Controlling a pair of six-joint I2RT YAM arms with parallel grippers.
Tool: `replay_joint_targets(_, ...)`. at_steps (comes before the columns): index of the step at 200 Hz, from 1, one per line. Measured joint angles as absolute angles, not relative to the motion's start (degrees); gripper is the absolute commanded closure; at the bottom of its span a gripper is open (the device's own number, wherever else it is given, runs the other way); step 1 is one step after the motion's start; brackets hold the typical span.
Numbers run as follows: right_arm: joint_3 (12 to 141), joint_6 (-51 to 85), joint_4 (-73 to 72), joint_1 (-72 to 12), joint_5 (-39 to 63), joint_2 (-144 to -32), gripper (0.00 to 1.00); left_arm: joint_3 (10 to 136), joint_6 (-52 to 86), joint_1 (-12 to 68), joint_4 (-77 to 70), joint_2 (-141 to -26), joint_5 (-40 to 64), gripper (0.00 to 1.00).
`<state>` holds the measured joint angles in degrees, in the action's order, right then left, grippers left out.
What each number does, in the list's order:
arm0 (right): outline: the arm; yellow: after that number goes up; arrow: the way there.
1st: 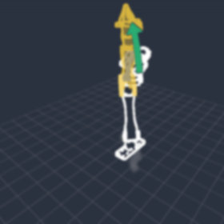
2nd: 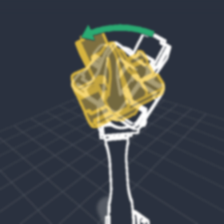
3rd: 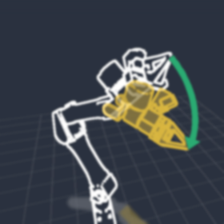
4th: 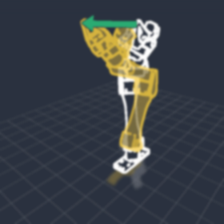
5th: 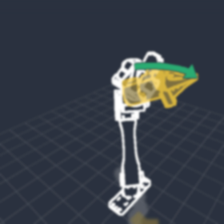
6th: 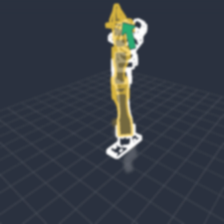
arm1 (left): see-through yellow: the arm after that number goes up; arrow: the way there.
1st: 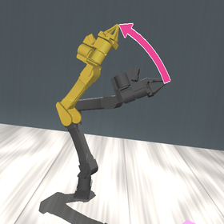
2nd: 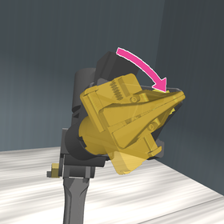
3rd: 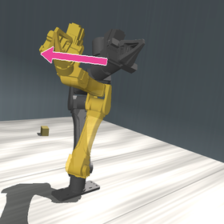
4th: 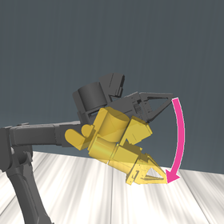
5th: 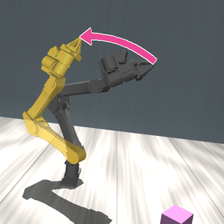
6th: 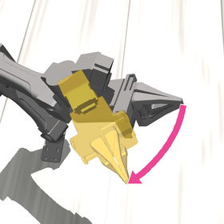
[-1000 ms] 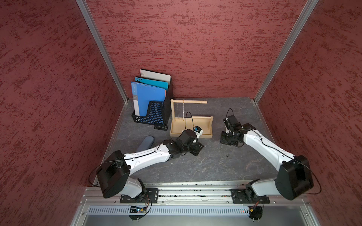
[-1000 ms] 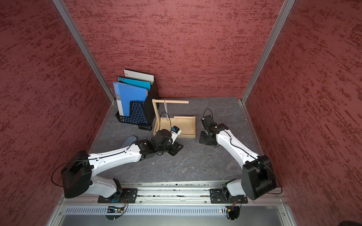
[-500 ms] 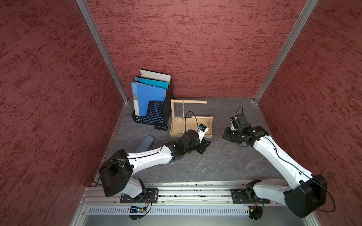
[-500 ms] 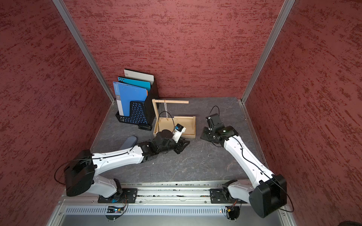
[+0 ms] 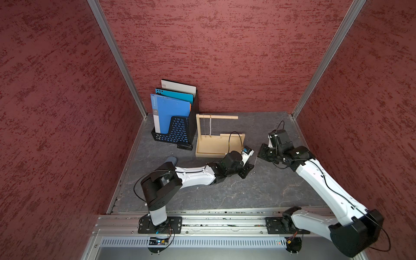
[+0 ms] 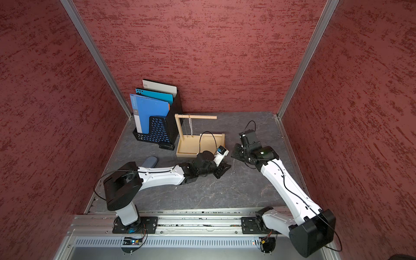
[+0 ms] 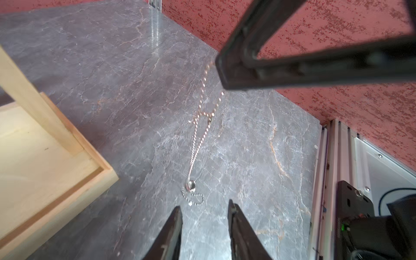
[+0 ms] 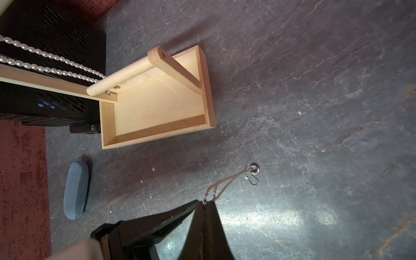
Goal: Hang the necklace on the jewelry display stand
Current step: Pick up the necklace from the center of the board.
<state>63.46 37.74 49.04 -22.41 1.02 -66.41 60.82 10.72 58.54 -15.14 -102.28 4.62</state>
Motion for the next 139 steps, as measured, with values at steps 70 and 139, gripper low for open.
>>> replay_joint_targets(70, 63.46, 38.59, 49.08, -22.41, 0.97, -65.56, 1.00, 64.64, 11.79, 56.45, -18.52, -108.27, 6.83, 0.66)
replay_joint_targets(139, 63.46, 38.61, 49.19, -22.41, 0.91, -64.97, 1.00, 67.61, 12.82, 55.77, -19.42, -111.66, 8.71, 0.64)
